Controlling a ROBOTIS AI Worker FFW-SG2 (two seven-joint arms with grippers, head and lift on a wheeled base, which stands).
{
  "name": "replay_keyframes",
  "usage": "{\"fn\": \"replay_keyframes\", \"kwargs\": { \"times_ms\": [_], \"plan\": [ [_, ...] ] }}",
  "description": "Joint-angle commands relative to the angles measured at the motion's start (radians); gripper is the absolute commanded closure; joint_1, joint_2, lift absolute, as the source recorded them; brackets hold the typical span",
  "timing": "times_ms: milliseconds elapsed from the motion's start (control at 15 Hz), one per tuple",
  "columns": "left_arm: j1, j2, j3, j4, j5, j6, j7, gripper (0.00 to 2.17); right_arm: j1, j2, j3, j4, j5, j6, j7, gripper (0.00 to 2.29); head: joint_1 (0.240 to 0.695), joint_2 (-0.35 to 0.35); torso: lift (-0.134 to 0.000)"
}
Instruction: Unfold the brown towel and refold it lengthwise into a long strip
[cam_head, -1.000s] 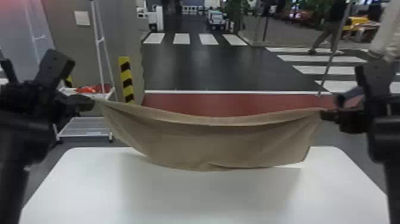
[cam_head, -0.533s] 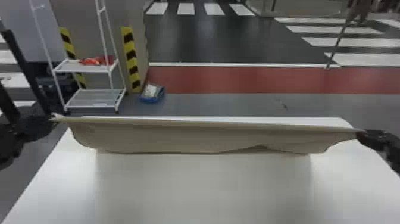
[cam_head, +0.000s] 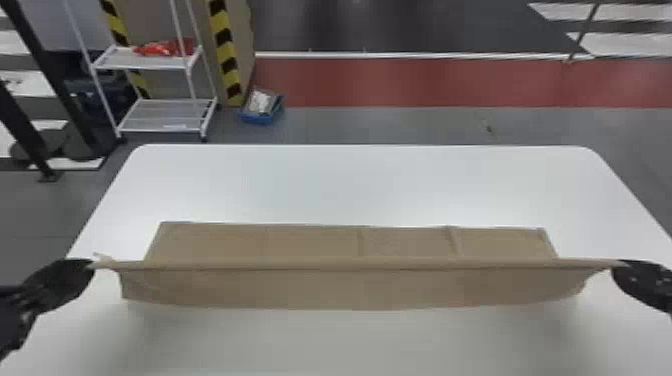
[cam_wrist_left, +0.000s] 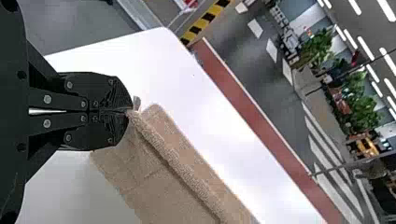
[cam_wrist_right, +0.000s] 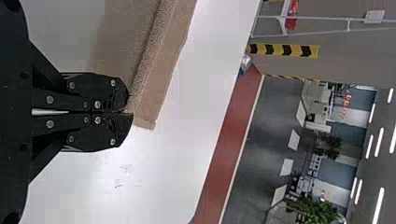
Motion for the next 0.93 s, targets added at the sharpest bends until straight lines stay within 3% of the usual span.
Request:
{"fn": "replay_keyframes", "kwargs": {
  "times_ms": [0,267,333,533,867],
  "plan": [
    [0.022,0.003,0.018,0.033,-0.011,-0.034,-0.025,2.15,0.009,0.001,0.003,0.021,0.001,-0.018,0.022,1.42,0.695,0.012,-0.123],
    [-0.047,0.011,-0.005,0.057,-0.070,-0.018,-0.083,2.15,-0.068,-0.014,0.024,0.071,0.060,-0.003,0.042,1.42,0.695,0.037,-0.123],
    [-0.075,0.014,-0.023,0.068,-0.097,-0.012,-0.091,2.15,-0.103,-0.025,0.036,0.096,0.096,0.013,0.080,1.42,0.695,0.035,-0.123],
    [-0.171,0.034,-0.098,0.134,-0.179,0.028,-0.098,2.15,-0.198,-0.060,0.101,0.174,0.204,0.074,0.117,1.42,0.695,0.022,-0.123],
    [-0.311,0.061,-0.207,0.226,-0.278,0.166,-0.100,2.15,-0.303,-0.082,0.176,0.284,0.308,0.096,0.125,1.42,0.695,0.002,-0.123]
  ]
}}
